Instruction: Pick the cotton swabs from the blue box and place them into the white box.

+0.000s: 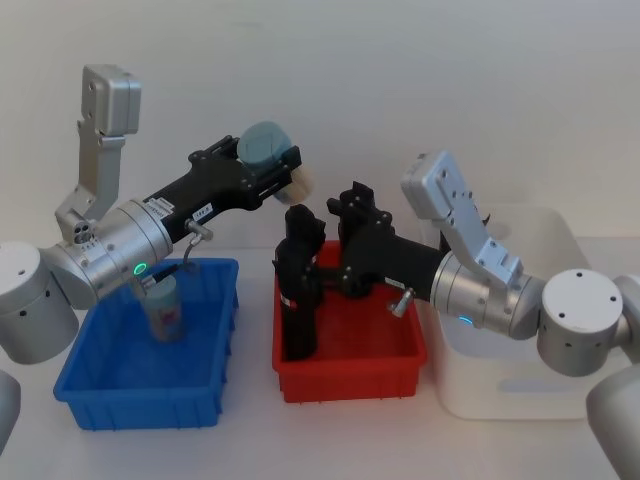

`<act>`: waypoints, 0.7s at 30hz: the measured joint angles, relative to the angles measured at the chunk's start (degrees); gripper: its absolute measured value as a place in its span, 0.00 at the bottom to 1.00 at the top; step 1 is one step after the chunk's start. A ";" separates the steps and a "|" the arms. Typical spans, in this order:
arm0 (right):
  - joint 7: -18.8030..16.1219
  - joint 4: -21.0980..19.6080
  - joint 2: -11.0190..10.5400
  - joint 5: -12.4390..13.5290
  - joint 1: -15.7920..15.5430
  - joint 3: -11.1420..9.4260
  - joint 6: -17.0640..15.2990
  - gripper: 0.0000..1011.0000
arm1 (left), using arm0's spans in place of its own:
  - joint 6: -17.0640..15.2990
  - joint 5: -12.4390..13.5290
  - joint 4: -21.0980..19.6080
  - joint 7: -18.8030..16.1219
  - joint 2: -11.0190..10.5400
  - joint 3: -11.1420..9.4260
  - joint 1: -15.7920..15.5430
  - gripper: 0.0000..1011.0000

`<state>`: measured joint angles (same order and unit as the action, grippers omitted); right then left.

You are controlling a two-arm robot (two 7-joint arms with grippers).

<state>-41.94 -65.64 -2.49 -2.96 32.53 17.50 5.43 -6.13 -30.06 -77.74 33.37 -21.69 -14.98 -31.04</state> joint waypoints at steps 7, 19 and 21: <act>-0.25 -0.48 -0.15 -0.66 -0.13 0.44 0.76 0.99 | -0.26 -1.53 0.70 -0.33 0.15 -0.08 -0.01 0.66; 1.89 -0.49 -0.78 -2.48 -0.40 0.61 0.31 0.99 | 0.22 -2.68 -0.12 -2.55 -0.49 0.17 1.19 0.66; 2.12 -0.49 -0.86 -2.56 -0.47 0.62 0.19 0.99 | 0.28 -2.78 -0.18 -2.72 -0.55 0.19 1.29 0.66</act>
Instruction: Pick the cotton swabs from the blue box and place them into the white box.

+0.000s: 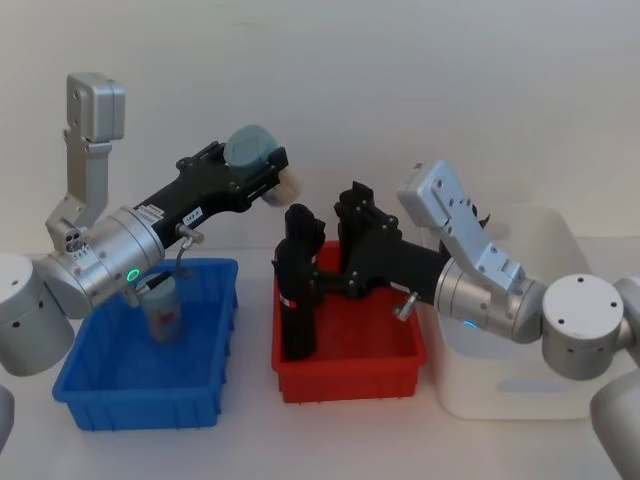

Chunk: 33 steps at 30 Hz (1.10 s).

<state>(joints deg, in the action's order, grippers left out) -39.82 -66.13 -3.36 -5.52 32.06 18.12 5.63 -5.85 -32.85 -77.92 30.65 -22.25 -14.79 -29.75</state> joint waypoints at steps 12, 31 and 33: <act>1.81 -0.08 0.09 0.17 -0.02 0.54 -0.29 0.99 | 0.10 0.20 0.09 -0.29 0.30 -0.51 0.08 0.66; 4.88 1.69 1.23 0.92 1.95 1.37 1.03 0.99 | -2.00 3.43 0.02 -0.73 0.86 -2.22 0.40 0.66; 4.95 1.93 1.35 0.96 2.15 1.48 1.13 0.99 | -2.11 3.63 0.05 -0.73 0.94 -2.38 0.40 0.66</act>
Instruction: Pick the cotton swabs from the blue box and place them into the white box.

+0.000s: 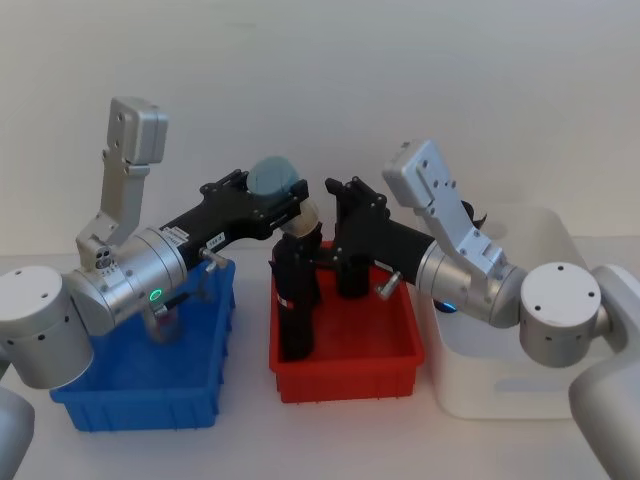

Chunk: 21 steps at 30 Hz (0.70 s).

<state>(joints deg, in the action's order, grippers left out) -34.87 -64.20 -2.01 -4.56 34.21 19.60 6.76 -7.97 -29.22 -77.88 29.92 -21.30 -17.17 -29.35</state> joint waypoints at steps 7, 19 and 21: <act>0.18 1.06 0.51 0.05 0.78 0.48 0.30 0.99 | -0.27 0.54 0.30 0.00 0.27 -0.40 -0.15 0.66; 1.18 3.22 1.35 -0.47 2.26 1.24 0.73 0.99 | -0.41 1.15 0.67 0.03 0.54 -0.78 -0.54 0.66; 1.31 3.42 1.42 -0.50 2.38 1.29 0.77 0.99 | -0.41 1.26 0.71 0.04 0.57 -0.84 -0.59 0.66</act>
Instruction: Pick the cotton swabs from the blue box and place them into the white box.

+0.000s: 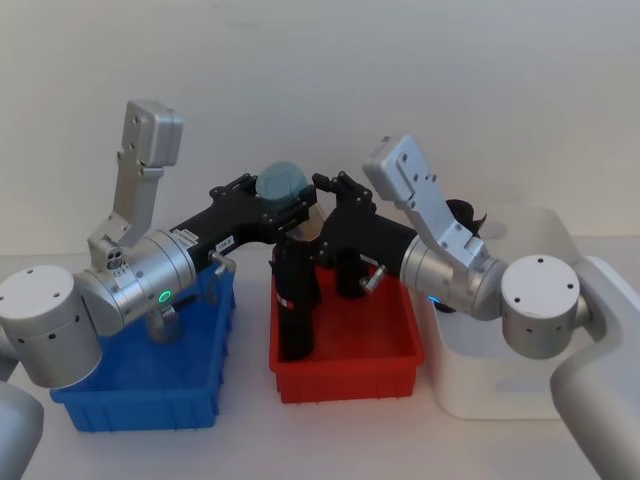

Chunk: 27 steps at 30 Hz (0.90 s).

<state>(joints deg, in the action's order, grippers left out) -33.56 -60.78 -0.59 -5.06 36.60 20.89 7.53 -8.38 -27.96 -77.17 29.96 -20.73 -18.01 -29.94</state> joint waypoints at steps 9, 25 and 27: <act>0.58 0.79 0.32 -0.18 0.55 0.26 0.19 0.86 | 0.00 0.31 0.08 0.00 0.07 -0.13 -0.16 0.66; 0.89 1.34 0.52 -0.31 0.91 0.46 0.32 0.64 | 0.03 0.51 0.14 -0.12 0.13 -0.21 -0.27 0.66; 0.91 1.35 0.52 -0.32 0.92 0.46 0.32 0.64 | 0.03 0.53 0.14 -0.14 0.13 -0.22 -0.28 0.66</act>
<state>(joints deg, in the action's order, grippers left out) -32.65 -59.43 -0.06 -5.37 37.52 21.36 7.85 -8.34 -27.43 -77.03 29.82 -20.59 -18.23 -30.22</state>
